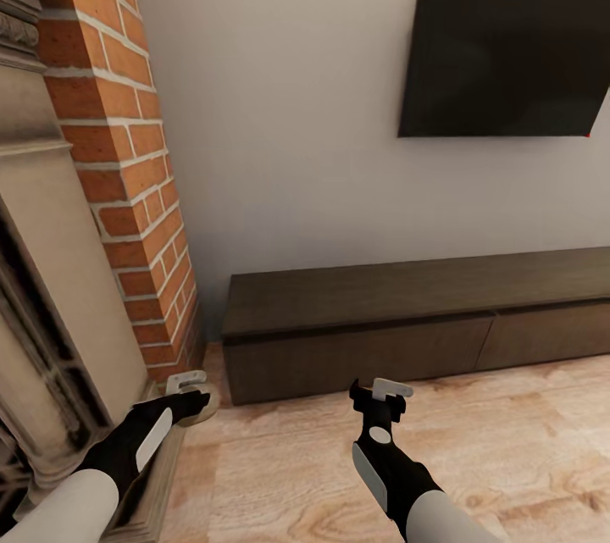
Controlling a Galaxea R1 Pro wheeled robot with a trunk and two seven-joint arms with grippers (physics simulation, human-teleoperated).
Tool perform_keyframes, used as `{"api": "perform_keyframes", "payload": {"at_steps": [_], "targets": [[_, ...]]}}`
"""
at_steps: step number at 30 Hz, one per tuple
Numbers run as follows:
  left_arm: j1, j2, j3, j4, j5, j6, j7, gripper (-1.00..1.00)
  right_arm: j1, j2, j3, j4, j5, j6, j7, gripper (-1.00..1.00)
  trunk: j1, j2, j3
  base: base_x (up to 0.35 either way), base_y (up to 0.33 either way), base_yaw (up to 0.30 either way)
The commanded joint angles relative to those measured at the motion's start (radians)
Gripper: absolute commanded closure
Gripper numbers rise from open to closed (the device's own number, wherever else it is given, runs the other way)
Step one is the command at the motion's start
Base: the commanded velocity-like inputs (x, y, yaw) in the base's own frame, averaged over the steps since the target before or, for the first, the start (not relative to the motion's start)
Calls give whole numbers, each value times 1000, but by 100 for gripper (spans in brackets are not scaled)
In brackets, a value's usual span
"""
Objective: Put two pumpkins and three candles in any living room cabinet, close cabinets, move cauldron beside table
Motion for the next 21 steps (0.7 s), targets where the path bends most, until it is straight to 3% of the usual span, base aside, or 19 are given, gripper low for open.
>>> {"api": "perform_keyframes", "payload": {"at_steps": [1, 21], "targets": [[0, 2, -7, -2, 9, 4, 7, 100, -1, 0, 5, 1, -11, -7, -4, -100, 0, 0, -1, 70, -96, 0], [0, 2, -7, -3, 9, 4, 5, 100, -1, 0, 5, 4, -11, -8, -3, -100, 0, 0, -3, 7, -10, 57]]}}
